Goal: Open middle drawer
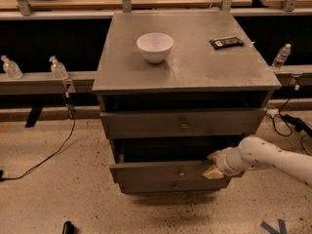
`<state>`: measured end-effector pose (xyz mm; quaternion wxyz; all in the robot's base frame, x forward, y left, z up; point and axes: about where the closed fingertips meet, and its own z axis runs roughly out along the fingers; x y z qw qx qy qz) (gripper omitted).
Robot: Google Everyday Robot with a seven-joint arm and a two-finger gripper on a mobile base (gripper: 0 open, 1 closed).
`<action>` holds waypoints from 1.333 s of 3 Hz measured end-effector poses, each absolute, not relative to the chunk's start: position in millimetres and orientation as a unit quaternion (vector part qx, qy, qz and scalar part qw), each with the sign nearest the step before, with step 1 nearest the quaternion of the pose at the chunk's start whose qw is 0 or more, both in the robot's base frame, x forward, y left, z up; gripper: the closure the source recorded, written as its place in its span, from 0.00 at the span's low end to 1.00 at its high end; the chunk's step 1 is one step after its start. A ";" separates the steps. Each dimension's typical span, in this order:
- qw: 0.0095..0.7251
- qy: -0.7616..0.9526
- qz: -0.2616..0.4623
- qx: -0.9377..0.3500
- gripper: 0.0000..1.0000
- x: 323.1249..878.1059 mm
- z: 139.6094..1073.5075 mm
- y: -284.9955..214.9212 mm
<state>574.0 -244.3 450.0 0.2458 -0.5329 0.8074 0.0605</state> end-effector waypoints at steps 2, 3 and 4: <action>0.235 0.800 0.066 -0.548 0.44 579.9 445.9 -240.9; 0.228 0.789 0.065 -0.567 0.44 587.9 446.4 -234.5; 0.223 0.783 0.070 -0.577 0.45 594.0 440.8 -232.6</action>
Offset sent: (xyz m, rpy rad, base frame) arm 0.0185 0.0036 -0.0312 -0.0263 0.0729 0.0995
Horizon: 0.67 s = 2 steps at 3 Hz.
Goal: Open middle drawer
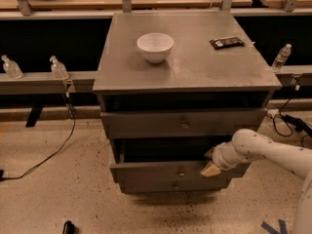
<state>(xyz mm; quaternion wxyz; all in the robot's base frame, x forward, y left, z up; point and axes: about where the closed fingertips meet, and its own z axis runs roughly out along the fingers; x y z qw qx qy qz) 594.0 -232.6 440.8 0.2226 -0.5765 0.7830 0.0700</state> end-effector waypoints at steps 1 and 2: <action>0.220 0.789 0.079 -0.569 0.45 591.3 432.5 -236.7; 0.221 0.808 0.087 -0.540 0.45 572.9 434.8 -242.4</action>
Offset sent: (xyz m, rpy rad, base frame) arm -0.0538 -0.0181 -0.0037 0.0651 0.0774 -0.1647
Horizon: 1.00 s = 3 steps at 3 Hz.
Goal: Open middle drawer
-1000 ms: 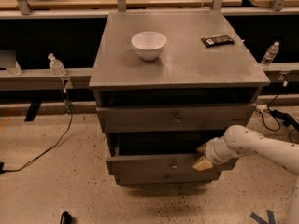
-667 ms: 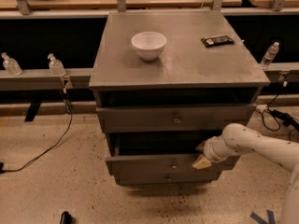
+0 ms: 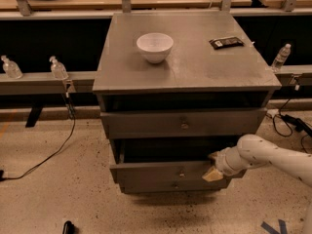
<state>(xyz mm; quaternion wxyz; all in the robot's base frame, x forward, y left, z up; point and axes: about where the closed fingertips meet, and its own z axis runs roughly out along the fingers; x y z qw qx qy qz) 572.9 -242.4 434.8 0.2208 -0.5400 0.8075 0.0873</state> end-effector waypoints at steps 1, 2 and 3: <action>0.214 0.825 0.085 -0.517 0.45 548.3 446.8 -241.6; 0.207 0.838 0.085 -0.497 0.45 523.3 457.1 -236.0; 0.204 0.846 0.089 -0.484 0.45 506.7 464.1 -233.0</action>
Offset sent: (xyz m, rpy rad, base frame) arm -0.0784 0.0103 0.0375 -0.0054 0.0611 -0.1614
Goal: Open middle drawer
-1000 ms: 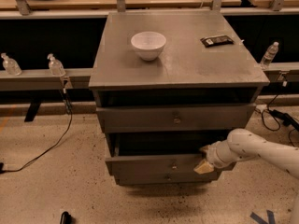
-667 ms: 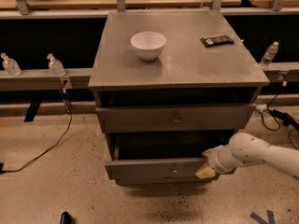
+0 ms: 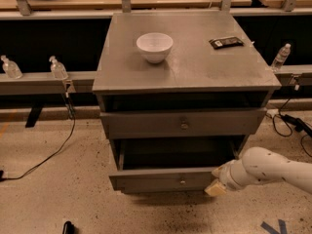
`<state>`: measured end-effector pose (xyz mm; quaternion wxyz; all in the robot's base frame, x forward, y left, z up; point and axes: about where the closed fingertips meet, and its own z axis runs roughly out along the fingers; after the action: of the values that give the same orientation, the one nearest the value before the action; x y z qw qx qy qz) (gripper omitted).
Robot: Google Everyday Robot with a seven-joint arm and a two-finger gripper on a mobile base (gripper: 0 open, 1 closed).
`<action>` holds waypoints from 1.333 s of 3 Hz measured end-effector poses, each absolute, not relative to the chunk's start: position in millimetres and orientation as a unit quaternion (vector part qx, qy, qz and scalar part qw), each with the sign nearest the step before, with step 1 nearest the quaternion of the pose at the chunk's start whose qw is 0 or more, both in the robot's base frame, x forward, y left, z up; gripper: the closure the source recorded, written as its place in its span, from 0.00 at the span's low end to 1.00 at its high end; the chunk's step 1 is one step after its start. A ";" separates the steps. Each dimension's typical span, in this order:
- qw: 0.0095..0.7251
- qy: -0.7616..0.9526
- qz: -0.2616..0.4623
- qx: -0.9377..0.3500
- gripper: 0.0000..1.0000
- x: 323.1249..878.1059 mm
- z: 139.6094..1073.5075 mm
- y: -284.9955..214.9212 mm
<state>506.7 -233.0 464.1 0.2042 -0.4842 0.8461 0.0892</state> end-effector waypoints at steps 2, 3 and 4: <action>0.246 0.845 0.062 -0.471 0.60 531.7 486.1 -232.3; 0.282 0.849 0.072 -0.442 0.83 559.5 495.9 -230.4; 0.313 0.866 0.095 -0.378 1.00 595.7 496.1 -243.3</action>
Offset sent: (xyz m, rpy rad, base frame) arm 0.0674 -0.0065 0.0488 -0.0360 -0.1814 -0.1356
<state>595.7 -243.3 496.1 0.3129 -0.3783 0.8660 0.0952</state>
